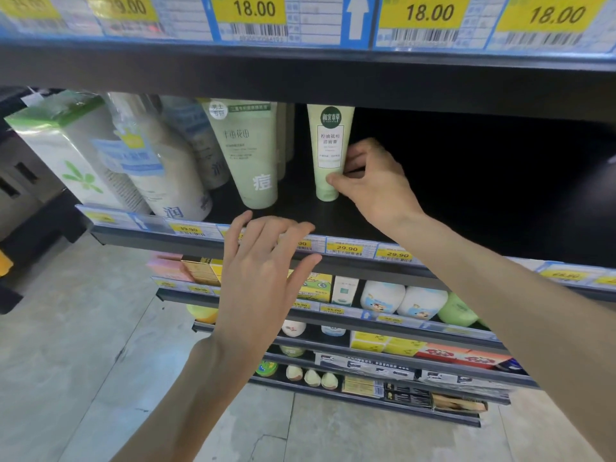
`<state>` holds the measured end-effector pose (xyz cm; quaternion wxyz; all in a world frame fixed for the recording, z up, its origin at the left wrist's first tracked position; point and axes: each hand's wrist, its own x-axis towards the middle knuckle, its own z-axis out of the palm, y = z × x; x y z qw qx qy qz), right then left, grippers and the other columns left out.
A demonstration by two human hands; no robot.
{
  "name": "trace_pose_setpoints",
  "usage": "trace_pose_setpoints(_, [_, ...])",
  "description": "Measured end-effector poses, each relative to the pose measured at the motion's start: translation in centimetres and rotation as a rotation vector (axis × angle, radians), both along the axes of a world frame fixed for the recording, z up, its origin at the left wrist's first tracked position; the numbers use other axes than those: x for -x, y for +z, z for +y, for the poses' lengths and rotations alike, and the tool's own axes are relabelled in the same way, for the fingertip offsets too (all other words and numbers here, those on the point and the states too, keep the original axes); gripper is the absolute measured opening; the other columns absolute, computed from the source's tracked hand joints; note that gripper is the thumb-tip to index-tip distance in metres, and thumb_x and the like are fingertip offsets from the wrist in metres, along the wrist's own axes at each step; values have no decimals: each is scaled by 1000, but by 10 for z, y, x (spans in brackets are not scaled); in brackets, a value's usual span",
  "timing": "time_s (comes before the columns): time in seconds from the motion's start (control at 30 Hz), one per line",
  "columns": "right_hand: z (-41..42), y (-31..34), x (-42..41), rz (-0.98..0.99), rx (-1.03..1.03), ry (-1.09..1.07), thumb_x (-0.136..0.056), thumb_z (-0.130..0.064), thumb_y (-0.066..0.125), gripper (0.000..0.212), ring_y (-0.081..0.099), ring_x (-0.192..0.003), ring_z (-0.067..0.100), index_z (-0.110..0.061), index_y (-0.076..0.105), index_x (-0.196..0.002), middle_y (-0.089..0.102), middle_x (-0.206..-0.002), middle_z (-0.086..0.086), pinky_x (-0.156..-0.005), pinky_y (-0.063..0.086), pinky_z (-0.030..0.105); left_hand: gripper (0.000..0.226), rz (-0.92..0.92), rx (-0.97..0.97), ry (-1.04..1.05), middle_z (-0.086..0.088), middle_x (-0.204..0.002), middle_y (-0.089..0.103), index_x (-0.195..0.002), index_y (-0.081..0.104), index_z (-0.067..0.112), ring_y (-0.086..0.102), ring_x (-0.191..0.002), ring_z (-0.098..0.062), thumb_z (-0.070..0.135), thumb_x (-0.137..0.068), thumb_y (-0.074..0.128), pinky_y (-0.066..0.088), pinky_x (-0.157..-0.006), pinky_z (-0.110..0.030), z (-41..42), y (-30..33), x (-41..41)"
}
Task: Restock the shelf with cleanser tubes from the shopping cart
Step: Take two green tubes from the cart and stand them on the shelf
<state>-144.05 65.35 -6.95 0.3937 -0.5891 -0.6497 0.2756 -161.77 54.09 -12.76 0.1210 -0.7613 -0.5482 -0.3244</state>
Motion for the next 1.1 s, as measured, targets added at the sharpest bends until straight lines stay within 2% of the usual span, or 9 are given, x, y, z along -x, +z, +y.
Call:
trace_pose_setpoints(0.07, [3, -3, 1, -7, 6, -13, -88, -26, 80, 34, 68, -94, 7, -17, 61, -115, 68, -103, -10, -85, 60, 33, 31, -1, -7, -1, 1, -117, 67, -126, 69, 19, 62, -115, -22, 35, -100, 68, 31, -120, -47, 1, -2, 0])
trace_pose_setpoints(0.13, [5, -5, 2, -10, 9, -25, -87, -26, 80, 33, 69, -94, 10, -16, 62, -113, 68, -103, -8, -85, 61, 37, 32, 0, -14, 2, 2, -119, 67, -127, 69, 19, 61, -116, -22, 36, -101, 66, 31, -120, -46, 1, -4, 0])
trace_pose_setpoints(0.4, [8, -7, 9, -16, 3, -68, -89, -26, 79, 31, 68, -96, 13, -17, 59, -112, 67, -105, -5, -85, 61, 39, 33, 1, -49, 12, 0, -117, 68, -128, 69, 19, 63, -115, -24, 36, -100, 66, 35, -117, -50, 3, -7, -1])
trace_pose_setpoints(0.47, [7, -5, 9, -19, 4, -70, -89, -26, 78, 33, 68, -96, 12, -16, 59, -114, 67, -105, -5, -86, 60, 36, 33, -1, -50, 9, 0, -118, 67, -129, 69, 19, 62, -115, -24, 35, -101, 66, 34, -117, -50, 3, -7, -1])
trace_pose_setpoints(0.6, [-4, 1, 3, -77, 24, -29, -89, -31, 78, 44, 64, -96, 8, -18, 57, -126, 63, -106, -9, -77, 51, 17, 35, 10, -45, 2, 1, -121, 66, -133, 67, 19, 61, -118, -23, 36, -102, 65, 33, -119, -50, 2, -6, 0])
trace_pose_setpoints(0.7, [-23, 6, -12, -121, 37, -9, -89, -36, 77, 52, 63, -106, 9, -21, 54, -134, 63, -117, -6, -90, 53, 26, 38, 23, -13, -1, 0, -123, 65, -136, 64, 19, 59, -120, -23, 35, -101, 65, 30, -121, -51, 0, -3, 1])
trace_pose_setpoints(0.77, [-41, 12, -23, -217, 32, -4, -92, -40, 74, 56, 61, -116, 10, -23, 51, -139, 63, -128, -5, -99, 52, 32, 42, 38, 16, -2, -1, -126, 64, -140, 60, 19, 57, -124, -23, 36, -101, 63, 27, -123, -52, -3, 0, 1])
trace_pose_setpoints(0.9, [-92, 31, -45, -435, -1, -5, -95, -44, 69, 63, 55, -128, 17, -23, 45, -149, 56, -143, -1, -105, 49, 40, 55, 110, 162, 18, -6, -144, 58, -152, 48, 18, 46, -143, -27, 39, -102, 55, 22, -125, -56, -13, 16, -1])
trace_pose_setpoints(1.1, [-171, 63, -71, -726, 63, -11, -94, -50, 67, 79, 36, -145, 26, -22, 31, -158, 44, -151, 4, -121, 28, 46, 65, 277, 384, 0, -8, -168, 28, -163, 23, 24, 15, -159, -29, 53, -106, 35, 15, -126, -58, -56, 55, -20])
